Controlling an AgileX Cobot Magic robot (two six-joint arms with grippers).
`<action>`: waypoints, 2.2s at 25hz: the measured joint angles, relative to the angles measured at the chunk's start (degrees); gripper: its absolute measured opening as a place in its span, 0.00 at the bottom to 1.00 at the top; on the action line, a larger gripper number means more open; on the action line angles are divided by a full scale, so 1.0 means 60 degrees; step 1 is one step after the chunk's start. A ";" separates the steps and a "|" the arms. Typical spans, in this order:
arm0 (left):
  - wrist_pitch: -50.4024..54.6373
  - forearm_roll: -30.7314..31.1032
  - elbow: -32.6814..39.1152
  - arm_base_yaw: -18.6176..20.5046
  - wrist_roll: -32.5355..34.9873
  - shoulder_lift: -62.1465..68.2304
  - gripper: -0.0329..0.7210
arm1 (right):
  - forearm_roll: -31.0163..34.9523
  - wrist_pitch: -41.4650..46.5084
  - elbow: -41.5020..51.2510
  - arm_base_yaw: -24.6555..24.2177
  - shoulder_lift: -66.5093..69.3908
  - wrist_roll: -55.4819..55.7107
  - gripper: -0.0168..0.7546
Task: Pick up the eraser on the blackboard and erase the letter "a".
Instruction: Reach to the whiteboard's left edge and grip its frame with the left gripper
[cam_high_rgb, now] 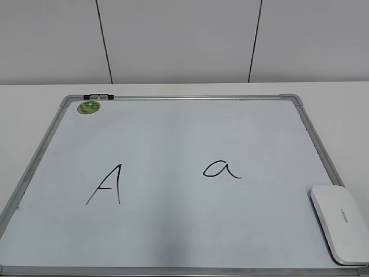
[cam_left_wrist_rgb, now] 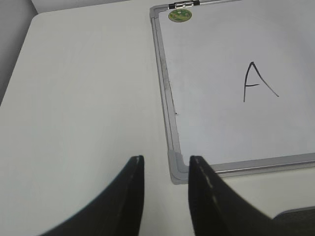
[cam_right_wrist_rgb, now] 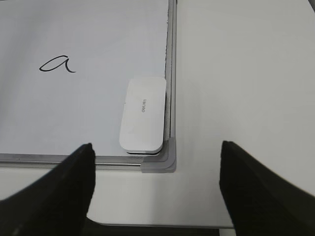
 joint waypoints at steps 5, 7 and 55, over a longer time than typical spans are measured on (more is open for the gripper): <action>0.0000 0.0000 0.0000 0.0000 0.0000 0.0000 0.34 | 0.0000 0.0000 0.0000 0.0000 0.0000 0.0000 0.78; 0.0000 0.0000 0.0000 0.0000 0.0000 0.0000 0.34 | 0.0000 0.0000 0.0000 0.0000 0.0000 0.0000 0.78; -0.4445 -0.0021 -0.2368 0.0000 0.0000 1.0508 0.86 | 0.0000 0.0000 0.0000 0.0000 0.0000 0.0000 0.78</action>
